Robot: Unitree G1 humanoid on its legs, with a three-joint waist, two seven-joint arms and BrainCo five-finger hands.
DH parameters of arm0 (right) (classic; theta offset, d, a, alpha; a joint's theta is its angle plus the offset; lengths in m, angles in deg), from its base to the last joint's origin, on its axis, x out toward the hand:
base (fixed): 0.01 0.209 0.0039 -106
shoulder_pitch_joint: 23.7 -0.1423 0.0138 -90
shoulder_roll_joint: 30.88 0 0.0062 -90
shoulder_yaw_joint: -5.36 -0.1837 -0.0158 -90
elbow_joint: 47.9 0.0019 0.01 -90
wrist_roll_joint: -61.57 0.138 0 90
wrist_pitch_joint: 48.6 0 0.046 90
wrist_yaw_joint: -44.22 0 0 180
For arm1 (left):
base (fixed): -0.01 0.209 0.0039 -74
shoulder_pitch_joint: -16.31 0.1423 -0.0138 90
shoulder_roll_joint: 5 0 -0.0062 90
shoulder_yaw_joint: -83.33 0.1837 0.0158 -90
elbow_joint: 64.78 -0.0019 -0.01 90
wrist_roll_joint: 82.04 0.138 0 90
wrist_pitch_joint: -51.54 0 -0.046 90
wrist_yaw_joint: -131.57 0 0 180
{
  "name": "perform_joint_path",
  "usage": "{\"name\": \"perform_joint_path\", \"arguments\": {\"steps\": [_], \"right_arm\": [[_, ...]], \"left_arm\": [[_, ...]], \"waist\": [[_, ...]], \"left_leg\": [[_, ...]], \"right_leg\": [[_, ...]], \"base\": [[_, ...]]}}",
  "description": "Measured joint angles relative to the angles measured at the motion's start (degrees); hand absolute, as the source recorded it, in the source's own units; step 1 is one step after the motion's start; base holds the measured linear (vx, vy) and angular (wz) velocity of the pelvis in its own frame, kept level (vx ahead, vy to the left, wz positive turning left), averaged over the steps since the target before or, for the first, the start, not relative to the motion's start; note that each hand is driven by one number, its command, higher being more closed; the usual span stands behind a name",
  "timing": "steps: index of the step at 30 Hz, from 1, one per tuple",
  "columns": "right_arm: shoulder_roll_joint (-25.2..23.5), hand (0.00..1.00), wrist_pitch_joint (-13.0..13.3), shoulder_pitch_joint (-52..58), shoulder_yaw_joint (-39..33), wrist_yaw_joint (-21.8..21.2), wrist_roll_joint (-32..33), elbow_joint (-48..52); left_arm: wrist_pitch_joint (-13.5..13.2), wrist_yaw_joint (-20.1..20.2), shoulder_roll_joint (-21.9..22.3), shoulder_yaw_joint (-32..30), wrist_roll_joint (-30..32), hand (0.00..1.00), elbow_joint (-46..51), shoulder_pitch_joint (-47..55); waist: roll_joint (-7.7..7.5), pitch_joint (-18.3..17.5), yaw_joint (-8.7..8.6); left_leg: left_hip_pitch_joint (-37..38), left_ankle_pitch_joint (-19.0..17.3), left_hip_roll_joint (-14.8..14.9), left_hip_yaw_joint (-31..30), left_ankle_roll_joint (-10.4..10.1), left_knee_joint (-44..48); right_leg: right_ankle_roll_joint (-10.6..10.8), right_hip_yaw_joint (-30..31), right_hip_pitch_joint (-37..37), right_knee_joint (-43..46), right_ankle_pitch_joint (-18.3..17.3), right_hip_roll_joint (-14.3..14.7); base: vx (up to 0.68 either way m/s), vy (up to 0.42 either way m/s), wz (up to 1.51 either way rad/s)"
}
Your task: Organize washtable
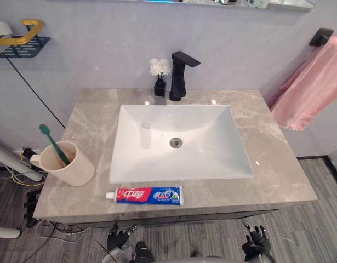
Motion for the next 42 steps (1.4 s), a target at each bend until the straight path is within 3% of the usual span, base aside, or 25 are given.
{"name": "perform_joint_path", "arguments": {"steps": [1,4,8,12,17,18,25,30,36,42], "right_arm": [[0.0,0.0,-0.6,0.2,-1.7,0.2,-1.5,-2.4],[0.3,0.0,-1.7,0.3,-1.8,0.2,-3.9,-4.4],[0.7,0.0,-2.0,0.0,-1.8,0.4,-10.5,-6.3],[0.4,0.0,-2.5,-0.1,-1.4,0.3,-14.1,-9.1],[0.9,0.0,-3.0,-0.3,-1.6,-0.1,-16.7,-10.4],[3.2,0.0,-3.2,-3.8,-1.9,-0.2,-18.4,-17.5],[3.2,0.0,-3.2,-3.6,-2.5,-0.2,-18.0,-17.5],[2.3,0.0,-3.2,-2.2,-5.9,-0.1,-12.9,-18.1],[3.0,0.0,-1.7,-0.5,-16.2,2.9,-2.6,-18.8],[3.6,0.0,0.0,-0.2,-23.5,6.4,-0.3,-13.4]], "left_arm": [[-0.5,0.2,1.2,-0.1,0.0,0.0,-1.4,0.6],[-0.6,0.2,1.9,0.6,-0.2,0.0,-4.4,0.5],[-1.3,0.5,1.8,-2.0,-0.2,0.0,-6.5,0.0],[-1.4,1.0,0.7,-4.7,-0.6,0.0,-8.9,-0.9],[-1.4,1.7,0.0,-4.9,-0.6,0.0,-11.6,-2.3],[-1.2,1.8,-0.8,-6.2,0.3,0.0,-15.3,-4.6],[-1.2,1.8,-0.8,-6.4,0.2,0.0,-15.3,-4.7],[-1.2,1.7,-1.2,-6.4,-0.9,0.0,-15.4,-4.9],[-1.1,1.3,-1.8,-6.4,-3.1,0.0,-17.6,-5.8],[-1.1,1.2,-1.7,-6.6,-3.1,0.0,-17.6,-5.8]], "waist": [[1.98,-0.9,0.03],[3.92,-1.8,-0.1],[2.63,-2.0,0.08],[0.44,-2.0,0.26],[0.47,-2.0,0.14],[0.18,-1.6,0.0],[0.17,-1.6,0.0],[0.18,-1.5,0.0],[0.29,-1.3,-0.13],[0.53,-0.8,-0.4]], "left_leg": [[1.9,1.0,0.1,0.3,-0.8,-2.5],[3.4,1.8,0.2,0.3,-1.7,-5.1],[5.1,2.9,0.2,0.0,-1.6,-7.7],[5.7,3.7,-2.4,-0.5,-0.8,-9.3],[5.8,4.1,-5.1,-2.5,0.3,-9.4],[5.9,3.8,-6.1,-2.9,0.9,-9.4],[5.9,3.8,-6.1,-2.7,0.9,-9.4],[5.9,3.8,-6.0,-2.9,0.9,-9.4],[5.9,3.8,-6.0,-3.4,0.9,-9.4],[5.9,3.8,-5.8,-2.6,0.8,-9.4]], "right_leg": [[-0.4,-0.1,0.4,0.3,-0.4,0.4],[-0.2,-0.2,0.7,0.3,-0.7,1.2],[0.0,-0.6,1.2,1.4,-0.8,1.6],[0.7,-0.8,1.1,1.5,-2.8,-1.0],[1.3,-2.0,1.0,3.0,-3.8,-3.1],[1.4,-2.5,3.1,0.1,-3.0,-3.5],[1.4,-2.5,3.1,0.1,-3.0,-3.5],[1.4,-3.5,3.4,0.0,-3.0,-3.5],[1.4,-4.8,4.4,-0.9,-3.0,-3.5],[1.5,-4.4,4.2,-0.9,-3.0,-3.4]], "base": [[0.17,-0.064,-0.06],[0.08,-0.04,-0.04],[-0.02,-0.016,0.04],[-0.05,0.049,0.06],[-0.07,0.067,0.18],[-0.01,0.015,0.03],[0.0,0.0,0.0],[0.0,0.0,0.03],[0.0,-0.009,0.08],[0.0,-0.005,-0.03]]}}
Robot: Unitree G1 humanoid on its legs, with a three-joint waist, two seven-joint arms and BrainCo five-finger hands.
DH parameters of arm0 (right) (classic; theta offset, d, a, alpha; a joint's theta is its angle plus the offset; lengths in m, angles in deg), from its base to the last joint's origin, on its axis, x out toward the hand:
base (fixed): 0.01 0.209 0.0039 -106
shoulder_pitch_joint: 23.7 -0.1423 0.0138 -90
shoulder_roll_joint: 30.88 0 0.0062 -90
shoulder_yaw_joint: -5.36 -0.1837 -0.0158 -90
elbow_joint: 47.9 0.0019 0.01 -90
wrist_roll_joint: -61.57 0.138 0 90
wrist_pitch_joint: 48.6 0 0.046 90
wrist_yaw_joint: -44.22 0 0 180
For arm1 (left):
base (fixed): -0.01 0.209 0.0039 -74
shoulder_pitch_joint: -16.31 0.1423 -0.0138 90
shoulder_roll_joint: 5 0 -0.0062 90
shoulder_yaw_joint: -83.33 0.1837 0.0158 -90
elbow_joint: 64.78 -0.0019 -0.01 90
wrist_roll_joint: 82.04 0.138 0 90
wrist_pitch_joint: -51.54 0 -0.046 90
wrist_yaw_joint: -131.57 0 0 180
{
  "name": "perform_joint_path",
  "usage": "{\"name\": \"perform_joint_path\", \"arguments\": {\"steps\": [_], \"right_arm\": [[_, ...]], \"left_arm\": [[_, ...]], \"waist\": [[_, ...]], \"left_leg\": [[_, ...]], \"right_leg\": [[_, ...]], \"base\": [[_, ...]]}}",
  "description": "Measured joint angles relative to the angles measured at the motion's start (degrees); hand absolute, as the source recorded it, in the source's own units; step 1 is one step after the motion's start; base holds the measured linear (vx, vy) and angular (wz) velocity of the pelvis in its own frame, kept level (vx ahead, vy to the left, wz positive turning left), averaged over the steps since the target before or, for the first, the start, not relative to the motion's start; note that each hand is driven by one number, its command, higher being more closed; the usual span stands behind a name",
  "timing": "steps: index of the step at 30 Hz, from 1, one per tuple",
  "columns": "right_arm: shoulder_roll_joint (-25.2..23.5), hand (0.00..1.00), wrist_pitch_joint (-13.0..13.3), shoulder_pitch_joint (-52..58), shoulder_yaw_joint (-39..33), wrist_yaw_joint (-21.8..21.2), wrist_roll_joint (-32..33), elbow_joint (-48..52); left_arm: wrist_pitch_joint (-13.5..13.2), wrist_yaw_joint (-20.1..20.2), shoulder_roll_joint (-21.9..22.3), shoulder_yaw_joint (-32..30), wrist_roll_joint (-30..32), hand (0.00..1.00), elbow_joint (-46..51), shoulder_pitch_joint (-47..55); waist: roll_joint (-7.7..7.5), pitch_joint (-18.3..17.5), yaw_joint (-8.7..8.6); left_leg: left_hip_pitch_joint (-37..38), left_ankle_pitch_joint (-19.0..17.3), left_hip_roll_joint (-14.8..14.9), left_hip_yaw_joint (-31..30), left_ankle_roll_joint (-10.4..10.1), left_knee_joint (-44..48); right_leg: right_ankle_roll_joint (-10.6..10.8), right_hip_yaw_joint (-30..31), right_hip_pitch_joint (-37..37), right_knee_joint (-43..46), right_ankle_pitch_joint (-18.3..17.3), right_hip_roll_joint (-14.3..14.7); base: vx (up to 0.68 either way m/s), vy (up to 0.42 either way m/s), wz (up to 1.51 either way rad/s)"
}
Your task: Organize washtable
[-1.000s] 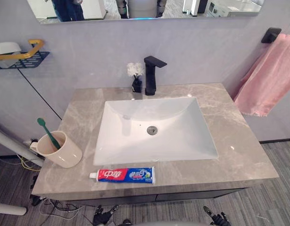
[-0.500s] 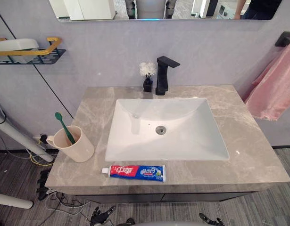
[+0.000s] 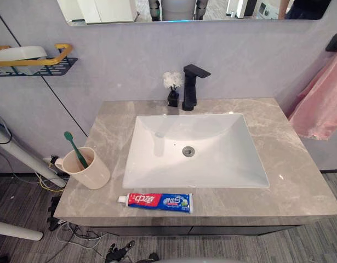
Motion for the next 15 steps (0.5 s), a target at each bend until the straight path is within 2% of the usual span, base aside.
{"name": "perform_joint_path", "arguments": {"steps": [3,5,8,11,15], "right_arm": [[-0.5,0.0,0.3,0.1,-0.9,1.8,-0.4,6.5],[-1.2,0.0,0.5,0.5,-0.9,3.8,-2.3,18.8],[-1.0,0.0,1.4,0.5,-1.7,6.2,-5.9,31.8],[-1.2,0.0,2.7,0.5,-5.6,8.9,-9.8,37.5],[-1.4,0.0,2.7,1.5,-12.1,12.3,-12.1,41.7]], "left_arm": [[0.0,-0.1,0.1,0.1,0.0,0.0,0.1,-0.1],[0.0,-1.0,0.3,0.2,0.1,0.0,0.5,-0.1],[0.0,-1.0,0.4,0.7,0.6,0.0,1.3,0.1],[0.0,-0.9,0.5,1.6,2.0,0.0,2.5,0.1],[0.2,-0.8,0.8,1.9,3.3,0.0,2.6,0.1]], "waist": [[0.03,0.3,-0.05],[0.28,1.0,-0.49],[0.16,0.9,-1.03],[-0.15,1.0,-1.02],[-0.16,1.0,-1.41]], "left_leg": [[0.0,0.0,0.2,0.8,0.0,0.0],[0.0,-0.2,0.7,2.1,0.0,0.0],[0.0,-0.5,0.9,3.1,-0.1,0.0],[-0.2,-0.6,0.9,3.3,-0.1,0.0],[-0.3,-0.6,1.1,3.4,-0.2,0.0]], "right_leg": [[0.2,0.7,-0.1,0.1,0.1,0.1],[0.2,1.6,-0.2,0.1,0.3,0.2],[0.2,2.5,-0.8,0.3,0.3,0.2],[0.2,2.5,-1.0,0.4,0.3,-0.1],[0.2,2.4,-1.1,1.1,0.3,-0.1]], "base": [[-0.01,-0.009,-0.12],[-0.04,-0.013,-0.21],[0.0,0.0,-0.16],[0.01,0.0,-0.02],[0.03,-0.003,0.05]]}}
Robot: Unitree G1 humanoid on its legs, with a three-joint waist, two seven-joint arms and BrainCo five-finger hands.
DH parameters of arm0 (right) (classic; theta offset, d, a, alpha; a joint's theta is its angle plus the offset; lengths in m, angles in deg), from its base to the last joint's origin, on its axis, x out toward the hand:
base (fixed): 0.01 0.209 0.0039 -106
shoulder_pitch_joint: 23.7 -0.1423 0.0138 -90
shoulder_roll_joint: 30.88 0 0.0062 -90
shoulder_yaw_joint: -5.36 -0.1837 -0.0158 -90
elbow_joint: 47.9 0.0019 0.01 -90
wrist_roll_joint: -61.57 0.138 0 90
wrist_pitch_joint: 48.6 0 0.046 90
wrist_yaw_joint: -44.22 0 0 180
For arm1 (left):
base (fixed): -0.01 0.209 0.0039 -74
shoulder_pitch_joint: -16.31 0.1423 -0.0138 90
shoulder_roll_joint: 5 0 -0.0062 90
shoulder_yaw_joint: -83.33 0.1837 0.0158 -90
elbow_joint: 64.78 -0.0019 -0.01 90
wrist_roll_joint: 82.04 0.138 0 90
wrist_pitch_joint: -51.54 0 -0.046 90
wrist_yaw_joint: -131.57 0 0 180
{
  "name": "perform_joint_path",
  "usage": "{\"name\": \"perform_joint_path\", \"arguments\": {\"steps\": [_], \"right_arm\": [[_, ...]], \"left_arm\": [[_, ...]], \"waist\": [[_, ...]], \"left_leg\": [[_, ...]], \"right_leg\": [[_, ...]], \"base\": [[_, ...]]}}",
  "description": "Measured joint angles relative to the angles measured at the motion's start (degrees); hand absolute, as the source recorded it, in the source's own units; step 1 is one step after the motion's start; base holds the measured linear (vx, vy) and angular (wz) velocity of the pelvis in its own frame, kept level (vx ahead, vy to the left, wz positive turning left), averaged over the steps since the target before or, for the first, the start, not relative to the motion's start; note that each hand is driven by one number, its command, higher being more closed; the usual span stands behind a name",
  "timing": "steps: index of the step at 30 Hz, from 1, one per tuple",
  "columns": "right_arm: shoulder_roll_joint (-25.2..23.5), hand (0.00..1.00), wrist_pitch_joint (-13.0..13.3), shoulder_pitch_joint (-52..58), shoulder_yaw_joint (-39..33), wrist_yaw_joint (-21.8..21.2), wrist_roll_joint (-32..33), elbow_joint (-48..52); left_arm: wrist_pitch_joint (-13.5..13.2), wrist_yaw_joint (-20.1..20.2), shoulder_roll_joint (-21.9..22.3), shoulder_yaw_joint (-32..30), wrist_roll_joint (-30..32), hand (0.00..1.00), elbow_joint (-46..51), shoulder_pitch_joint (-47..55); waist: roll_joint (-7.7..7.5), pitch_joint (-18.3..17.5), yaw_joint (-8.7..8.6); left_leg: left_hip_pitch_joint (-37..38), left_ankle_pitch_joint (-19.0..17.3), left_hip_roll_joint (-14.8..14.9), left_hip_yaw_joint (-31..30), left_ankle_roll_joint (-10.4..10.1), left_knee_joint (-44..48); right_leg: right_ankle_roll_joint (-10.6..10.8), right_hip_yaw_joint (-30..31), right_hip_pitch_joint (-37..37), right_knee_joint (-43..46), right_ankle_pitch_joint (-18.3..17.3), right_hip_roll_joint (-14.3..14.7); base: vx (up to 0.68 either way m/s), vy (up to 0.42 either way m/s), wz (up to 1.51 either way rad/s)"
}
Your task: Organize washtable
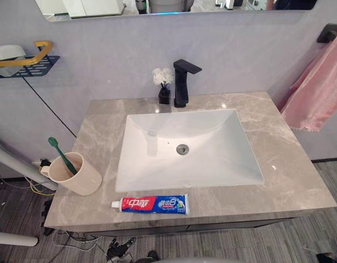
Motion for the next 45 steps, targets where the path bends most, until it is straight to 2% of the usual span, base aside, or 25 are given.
{"name": "perform_joint_path", "arguments": {"steps": [2,5,8,13,18,21,22,23,26,29,33,35,36,37,40,41,44,45], "right_arm": [[0.0,0.0,0.0,0.7,-1.5,1.3,-1.4,1.8],[0.0,0.0,0.0,1.0,-4.2,3.0,-3.4,5.2],[0.0,0.0,0.0,2.7,-6.1,4.8,-5.6,6.9],[0.0,0.0,-0.7,3.3,-8.6,6.3,-8.8,11.1],[1.6,0.0,-0.7,2.9,-10.1,6.3,-11.0,15.9],[6.9,0.0,-1.0,-0.4,-13.6,6.0,-11.2,16.4],[8.3,0.0,-1.0,-1.0,-14.3,6.0,-11.2,16.4],[12.4,0.0,-1.0,-2.9,-16.3,4.9,-11.7,16.4],[20.4,0.0,-0.4,-5.5,-18.9,3.6,-12.1,16.5],[26.4,0.0,0.2,-8.5,-18.3,1.2,-11.4,16.5],[34.0,0.0,0.5,-12.6,-11.9,-1.6,-10.3,15.5],[39.1,0.0,0.5,-15.3,-5.7,-5.1,-9.7,13.5],[40.0,0.0,0.6,-15.9,-4.6,-6.2,-9.7,12.9],[41.7,0.0,0.6,-17.6,-1.3,-8.5,-9.0,10.9],[41.9,0.0,0.4,-19.9,6.5,-11.6,-7.9,9.7],[41.9,0.0,0.4,-20.5,12.3,-14.1,-7.4,9.9],[41.9,0.0,0.0,-20.7,20.9,-19.2,-5.5,10.0],[41.9,0.0,-0.1,-20.8,24.0,-21.4,-4.2,10.4]], "left_arm": [[0.1,0.0,0.0,0.0,0.5,0.0,0.1,0.1],[0.5,0.0,0.0,-0.1,1.3,0.0,0.1,0.4],[0.6,0.1,0.1,-1.0,2.2,0.0,0.3,0.8],[1.0,0.1,0.8,-4.3,3.6,0.0,0.2,1.3],[1.0,1.1,0.3,-4.3,6.1,0.0,0.0,2.0],[1.0,1.6,-1.4,-2.4,7.1,0.0,-1.0,2.1],[0.9,1.8,-1.7,-1.7,7.3,0.0,-1.5,1.8],[1.0,2.5,-2.6,-0.8,8.1,0.0,-2.8,1.1],[0.9,2.6,-4.2,1.1,8.1,0.0,-3.9,0.9],[0.9,2.6,-5.3,1.2,8.1,0.0,-4.5,0.9],[0.8,2.7,-6.5,1.2,8.1,0.0,-4.8,1.1],[0.9,3.1,-7.1,1.5,8.1,0.0,-4.8,1.1],[0.9,3.3,-7.0,1.5,8.0,0.0,-4.8,1.1],[0.8,3.6,-7.0,1.7,8.0,0.0,-4.4,1.3],[0.9,3.7,-7.1,1.9,8.0,0.0,-3.9,1.3],[0.9,3.8,-7.0,2.3,7.9,0.0,-3.8,1.3],[0.9,4.0,-6.8,2.3,7.4,0.0,-3.5,1.3],[0.9,4.6,-6.7,2.3,6.8,0.0,-3.2,1.3]], "waist": [[-0.02,0.0,-0.12],[-0.08,-0.1,-1.25],[-0.35,-0.6,-1.45],[-0.59,-1.6,-1.96],[-1.07,-2.8,-3.44],[-1.81,-3.5,-4.63],[-1.92,-3.6,-4.62],[-2.17,-3.8,-4.62],[-2.76,-4.3,-4.72],[-3.81,-5.0,-4.58],[-4.66,-5.3,-4.44],[-4.81,-5.4,-4.29],[-4.43,-5.6,-4.18],[-4.79,-5.5,-3.88],[-4.62,-5.4,-2.81],[-4.37,-5.2,-2.82],[-3.93,-4.5,-2.29],[-3.57,-4.4,-1.27]], "left_leg": [[0.0,0.0,0.0,0.0,0.0,0.0],[-0.1,-0.1,0.2,0.0,-0.1,0.0],[-0.7,-0.4,0.4,0.4,-0.1,0.0],[-0.8,-0.5,1.0,3.1,0.0,0.0],[-0.7,-0.3,1.3,4.8,-0.2,0.0],[-0.9,-0.2,1.1,4.7,0.0,0.0],[-0.9,-0.2,1.0,4.6,0.0,0.0],[-1.1,-0.2,0.8,3.9,0.0,0.0],[-2.4,-0.1,0.0,2.3,0.1,0.0],[-3.2,0.1,-0.3,0.7,0.4,0.0],[-3.5,0.3,-1.0,-1.1,0.7,0.0],[-4.0,0.5,-1.4,-2.4,1.0,0.0],[-4.1,0.7,-1.3,-3.0,1.4,0.0],[-4.0,1.3,-1.5,-3.8,1.6,0.0],[-3.9,1.6,-2.0,-4.6,1.9,0.0],[-4.0,1.8,-2.3,-5.8,2.1,0.0],[-4.4,2.2,-2.9,-7.3,2.5,0.0],[-4.7,2.5,-3.2,-7.6,2.5,0.0]], "right_leg": [[0.0,0.0,0.0,0.1,0.0,0.0],[0.0,0.0,-0.4,0.8,0.0,0.0],[0.0,0.1,-1.1,1.1,0.0,0.0],[0.0,1.9,-3.1,2.0,0.0,0.5],[0.0,3.7,-4.1,2.2,0.0,0.9],[0.0,3.8,-4.2,2.0,0.1,0.8],[0.0,3.8,-4.3,1.9,0.2,0.8],[0.2,3.8,-4.4,1.8,0.3,0.7],[0.5,3.0,-4.8,1.8,0.4,0.6],[0.5,1.4,-4.7,1.9,0.5,0.3],[0.6,-0.2,-3.9,2.0,0.5,-0.3],[0.6,-1.5,-3.8,2.1,0.6,-0.8],[0.6,-1.8,-3.8,2.1,0.6,-0.9],[0.6,-2.7,-3.6,2.3,0.6,-1.2],[0.4,-3.3,-3.1,2.4,0.7,-1.3],[0.4,-4.8,-2.6,2.4,0.7,-1.6],[0.4,-6.3,-1.9,2.0,0.7,-2.0],[0.4,-6.4,-1.9,1.7,0.7,-2.2]], "base": [[0.0,0.0,0.0],[-0.03,-0.004,0.0],[-0.04,-0.005,-0.02],[-0.03,-0.013,-0.21],[0.0,-0.012,-0.19],[0.01,-0.001,-0.01],[0.0,0.0,0.0],[0.0,0.0,0.0],[0.01,0.005,0.23],[0.02,0.01,0.28],[0.0,0.013,0.25],[-0.02,0.021,0.26],[0.01,0.009,0.38],[0.02,0.004,0.29],[-0.01,0.018,0.2],[-0.03,0.02,0.32],[-0.04,0.019,0.35],[-0.05,0.033,0.15]]}}
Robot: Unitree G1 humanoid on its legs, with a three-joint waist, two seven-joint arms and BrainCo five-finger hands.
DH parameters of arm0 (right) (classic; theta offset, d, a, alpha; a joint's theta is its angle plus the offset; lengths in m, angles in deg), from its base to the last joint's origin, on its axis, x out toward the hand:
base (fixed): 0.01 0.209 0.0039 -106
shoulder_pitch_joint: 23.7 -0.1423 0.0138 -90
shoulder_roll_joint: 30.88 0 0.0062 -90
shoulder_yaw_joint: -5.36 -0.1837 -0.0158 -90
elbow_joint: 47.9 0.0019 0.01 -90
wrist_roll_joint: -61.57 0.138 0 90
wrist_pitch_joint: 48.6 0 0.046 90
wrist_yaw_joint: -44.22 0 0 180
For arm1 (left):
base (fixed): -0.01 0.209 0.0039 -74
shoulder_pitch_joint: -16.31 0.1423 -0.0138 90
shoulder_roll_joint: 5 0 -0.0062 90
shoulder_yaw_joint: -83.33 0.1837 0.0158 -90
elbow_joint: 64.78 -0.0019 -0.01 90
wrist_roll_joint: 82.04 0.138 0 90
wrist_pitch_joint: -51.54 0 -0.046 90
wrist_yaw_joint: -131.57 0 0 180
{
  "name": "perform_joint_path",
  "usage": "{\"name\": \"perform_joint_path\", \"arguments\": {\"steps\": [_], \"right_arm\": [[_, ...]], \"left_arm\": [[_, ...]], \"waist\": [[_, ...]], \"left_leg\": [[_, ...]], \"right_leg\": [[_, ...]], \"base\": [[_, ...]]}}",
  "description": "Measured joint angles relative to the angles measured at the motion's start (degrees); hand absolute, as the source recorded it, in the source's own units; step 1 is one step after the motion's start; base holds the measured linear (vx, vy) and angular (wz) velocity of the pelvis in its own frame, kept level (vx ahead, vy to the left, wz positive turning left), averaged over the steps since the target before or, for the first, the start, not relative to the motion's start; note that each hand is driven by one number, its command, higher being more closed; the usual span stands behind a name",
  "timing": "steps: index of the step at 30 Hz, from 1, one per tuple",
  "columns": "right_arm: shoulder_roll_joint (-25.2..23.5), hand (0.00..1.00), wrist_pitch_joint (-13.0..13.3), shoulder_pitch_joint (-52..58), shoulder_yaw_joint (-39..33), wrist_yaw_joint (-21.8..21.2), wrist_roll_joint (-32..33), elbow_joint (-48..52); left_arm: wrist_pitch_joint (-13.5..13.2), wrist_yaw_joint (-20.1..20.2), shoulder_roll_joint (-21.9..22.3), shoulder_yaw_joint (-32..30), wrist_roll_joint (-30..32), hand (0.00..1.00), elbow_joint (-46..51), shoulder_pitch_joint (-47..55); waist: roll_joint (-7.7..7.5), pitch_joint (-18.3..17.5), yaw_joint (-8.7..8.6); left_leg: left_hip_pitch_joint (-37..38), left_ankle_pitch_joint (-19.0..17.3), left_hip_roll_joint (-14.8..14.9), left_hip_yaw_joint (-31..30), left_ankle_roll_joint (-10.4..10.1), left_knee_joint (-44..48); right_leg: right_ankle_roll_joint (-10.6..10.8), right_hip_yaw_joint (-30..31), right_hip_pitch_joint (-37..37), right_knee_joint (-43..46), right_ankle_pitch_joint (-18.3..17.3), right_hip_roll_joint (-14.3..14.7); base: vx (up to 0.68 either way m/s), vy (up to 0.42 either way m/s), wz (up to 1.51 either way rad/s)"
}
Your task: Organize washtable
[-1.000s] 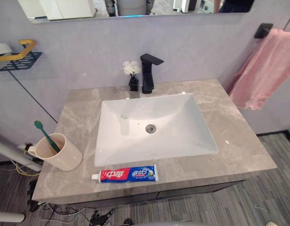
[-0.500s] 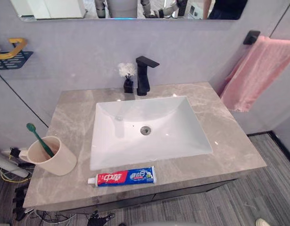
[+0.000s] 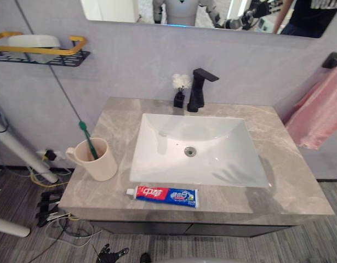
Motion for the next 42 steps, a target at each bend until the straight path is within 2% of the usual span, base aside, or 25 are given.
{"name": "perform_joint_path", "arguments": {"steps": [3,7,11,17,20,29,32,35,38,42], "right_arm": [[0.0,0.0,-0.2,-1.2,7.4,-5.3,3.1,0.9],[0.4,0.0,-1.3,-1.2,14.6,-11.9,6.4,3.9],[4.6,0.0,-2.1,-1.3,22.3,-18.7,10.6,9.9],[7.8,0.0,-2.3,-1.6,32.9,-25.5,16.4,14.2],[8.2,0.0,-2.3,-1.7,34.8,-26.4,17.6,14.3],[8.8,0.0,-2.6,-1.4,43.8,-27.5,18.7,14.3],[8.8,0.0,-2.6,-0.1,45.2,-27.5,18.7,14.3],[8.4,0.0,-3.3,1.1,46.3,-27.5,18.5,14.3],[7.9,0.0,-3.4,1.9,46.4,-27.5,18.3,14.3],[7.9,0.0,-3.4,2.5,47.5,-27.4,17.3,14.0]], "left_arm": [[0.1,0.6,0.2,0.2,0.0,0.0,0.7,1.8],[0.1,1.8,0.2,0.6,-0.5,0.0,0.6,4.7],[-0.2,3.1,0.1,0.6,-1.1,0.0,0.6,4.6],[-0.4,4.2,-0.5,0.8,-1.3,0.0,0.6,4.3],[-0.7,4.3,-0.6,1.1,-1.7,0.0,0.6,4.2],[-0.9,4.3,-1.3,2.7,-3.3,0.0,-0.1,4.0],[-0.8,4.3,-1.4,2.7,-3.3,0.0,-1.1,3.1],[-0.8,4.2,-1.8,2.7,-3.3,0.0,-1.2,3.0],[-0.8,4.2,-2.0,2.7,-3.3,0.0,-1.2,2.9],[-0.8,4.2,-2.2,2.7,-3.4,0.0,-1.5,2.6]], "waist": [[0.69,1.1,0.15],[0.75,1.2,0.07],[0.64,1.3,1.45],[-0.1,1.5,2.12],[-0.27,1.5,3.06],[-0.41,1.5,3.64],[-0.61,1.5,4.77],[-1.28,1.8,4.96],[-1.82,1.9,6.22],[-2.22,2.0,6.35]], "left_leg": [[-0.5,0.5,-0.3,-1.3,0.2,0.0],[-1.4,0.9,-0.7,-2.5,0.4,0.0],[-1.4,1.3,-0.2,-2.7,0.6,0.0],[-2.3,1.7,-0.1,-3.4,0.5,0.0],[-2.5,1.8,-0.2,-3.8,0.5,0.0],[-4.5,3.1,-0.1,-7.1,0.5,0.0],[-5.2,3.5,0.0,-7.5,0.4,0.0],[-6.3,4.0,0.0,-8.9,0.4,0.0],[-6.5,4.1,0.0,-9.2,0.3,0.0],[-7.2,4.5,-0.2,-10.3,0.4,0.0]], "right_leg": [[0.0,-1.5,0.0,-0.2,0.0,-0.3],[0.1,-2.7,0.2,-0.9,0.0,-0.3],[0.1,-2.6,0.2,-0.8,0.0,-0.2],[0.1,-3.0,0.0,-0.7,0.0,0.0],[0.1,-3.2,0.0,-0.6,0.0,0.0],[0.0,-6.3,-0.2,-0.6,0.0,0.6],[-0.1,-6.6,-1.0,-0.5,-0.1,0.7],[0.0,-8.0,-1.0,-0.5,0.0,0.8],[0.0,-8.2,-1.0,-0.5,0.0,0.9],[0.0,-9.4,-1.1,-0.5,0.0,0.9]], "base": [[-0.07,0.018,0.24],[-0.01,0.004,0.15],[0.0,-0.009,0.03],[0.01,-0.007,0.05],[0.0,0.001,0.09],[-0.03,-0.011,0.18],[-0.04,-0.003,0.09],[-0.01,-0.011,0.23],[-0.01,-0.011,0.07],[-0.02,-0.007,0.15]]}}
